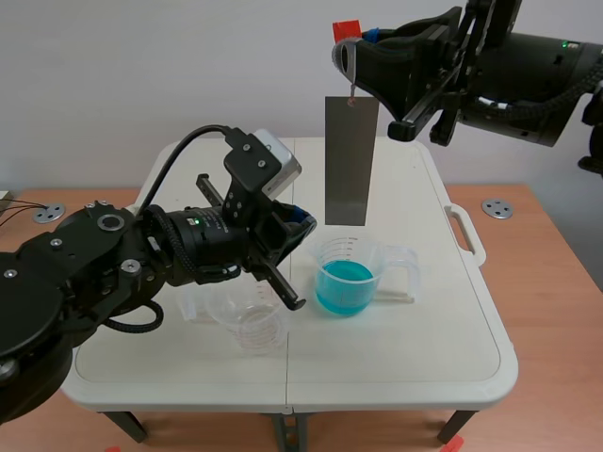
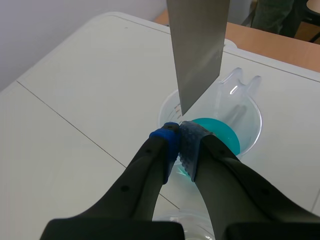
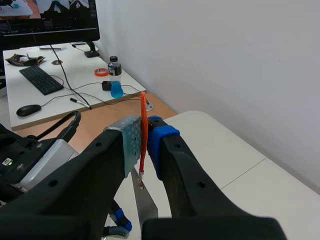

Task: Hold the metal plate by the orange handle, dip it into the blue solution, take it out and point at it, then put the plate back in the beaker on the left.
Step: 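Point at the plate with the left hand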

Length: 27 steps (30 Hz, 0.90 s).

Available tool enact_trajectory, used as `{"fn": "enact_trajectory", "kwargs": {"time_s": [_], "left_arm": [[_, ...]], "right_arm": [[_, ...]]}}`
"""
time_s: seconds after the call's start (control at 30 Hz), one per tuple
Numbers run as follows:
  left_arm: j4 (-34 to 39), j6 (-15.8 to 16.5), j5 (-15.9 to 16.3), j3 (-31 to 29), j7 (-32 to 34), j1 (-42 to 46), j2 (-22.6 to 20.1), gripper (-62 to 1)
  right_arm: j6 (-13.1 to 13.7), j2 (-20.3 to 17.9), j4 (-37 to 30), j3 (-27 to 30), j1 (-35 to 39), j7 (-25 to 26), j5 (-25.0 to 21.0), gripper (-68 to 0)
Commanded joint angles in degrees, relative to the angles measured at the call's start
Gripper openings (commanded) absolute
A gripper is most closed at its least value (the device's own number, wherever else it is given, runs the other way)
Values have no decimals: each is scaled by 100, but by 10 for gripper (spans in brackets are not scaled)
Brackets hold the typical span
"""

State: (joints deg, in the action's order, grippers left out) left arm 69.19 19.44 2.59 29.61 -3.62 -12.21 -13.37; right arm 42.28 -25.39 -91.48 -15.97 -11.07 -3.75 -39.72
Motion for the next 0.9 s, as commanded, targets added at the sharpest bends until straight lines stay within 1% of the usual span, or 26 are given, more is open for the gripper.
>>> {"fn": "enact_trajectory", "kwargs": {"time_s": [0.0, 0.33, 0.43, 0.53, 0.57, 0.7, 0.87], "left_arm": [[94, -55, 55, -42, 76, -31, 33, -594], [94, -55, 63, -50, 87, -9, -35, -594], [136, -83, 105, -109, 197, 109, -232, -594], [415, -87, 186, -243, 363, 393, -616, -594], [555, -87, 278, -319, 422, 527, -785, -594], [1237, -87, 872, -763, 450, 1172, -1532, -594], [1971, -87, 1596, -1591, 634, 2280, -2544, -594]], "right_arm": [[44, 2, -63, 26, -116, 107, -107, -662], [44, 2, -63, 26, -116, 107, -105, -662], [44, 2, -63, 26, -116, 107, -105, -662], [44, 2, -63, 26, -116, 103, -103, -662], [44, 2, -63, 26, -116, 98, -103, -662], [44, 2, -63, 26, -114, 61, -101, -662], [44, 2, -11, 22, -114, 42, -61, -662]]}}
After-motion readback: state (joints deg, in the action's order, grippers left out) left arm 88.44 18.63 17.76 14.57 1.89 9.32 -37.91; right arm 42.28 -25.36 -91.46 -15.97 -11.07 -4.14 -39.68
